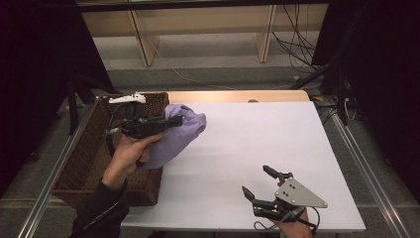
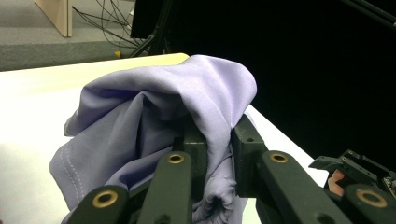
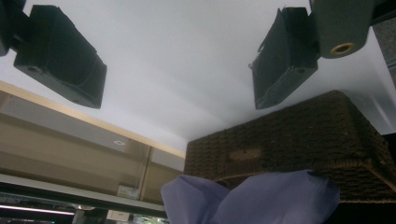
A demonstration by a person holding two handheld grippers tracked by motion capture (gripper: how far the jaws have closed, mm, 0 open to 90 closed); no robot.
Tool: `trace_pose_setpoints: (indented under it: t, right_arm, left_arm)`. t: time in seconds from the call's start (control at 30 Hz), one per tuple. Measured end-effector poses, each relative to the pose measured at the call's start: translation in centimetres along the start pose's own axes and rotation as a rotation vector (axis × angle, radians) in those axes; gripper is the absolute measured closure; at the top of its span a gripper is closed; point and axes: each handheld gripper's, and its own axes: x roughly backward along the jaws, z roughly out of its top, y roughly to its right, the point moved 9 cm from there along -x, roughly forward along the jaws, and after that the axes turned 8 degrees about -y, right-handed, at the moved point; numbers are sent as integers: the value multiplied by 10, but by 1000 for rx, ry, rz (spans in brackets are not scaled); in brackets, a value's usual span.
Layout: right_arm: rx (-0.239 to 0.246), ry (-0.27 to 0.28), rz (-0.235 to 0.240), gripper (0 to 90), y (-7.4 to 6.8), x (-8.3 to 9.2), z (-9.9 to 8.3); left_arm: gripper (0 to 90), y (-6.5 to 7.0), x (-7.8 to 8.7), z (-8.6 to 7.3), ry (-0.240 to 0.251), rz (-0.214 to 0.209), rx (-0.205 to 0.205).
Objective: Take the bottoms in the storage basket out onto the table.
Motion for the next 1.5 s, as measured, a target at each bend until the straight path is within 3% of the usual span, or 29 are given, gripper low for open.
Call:
trace_pose_setpoints:
  t: [0.87,1.13,1.5]
  right_arm:
    - [0,1,-5,185,1,0,0]
    - [1,1,-6,186,1,0,0]
    - [1,4,-7,185,2,1,0]
  left_arm:
    - [787,37,-29,0,-34,-95,-45]
    - [786,49,-33,6,-13,-127,-52]
    - [786,53,-42,7,-14,-147,-44]
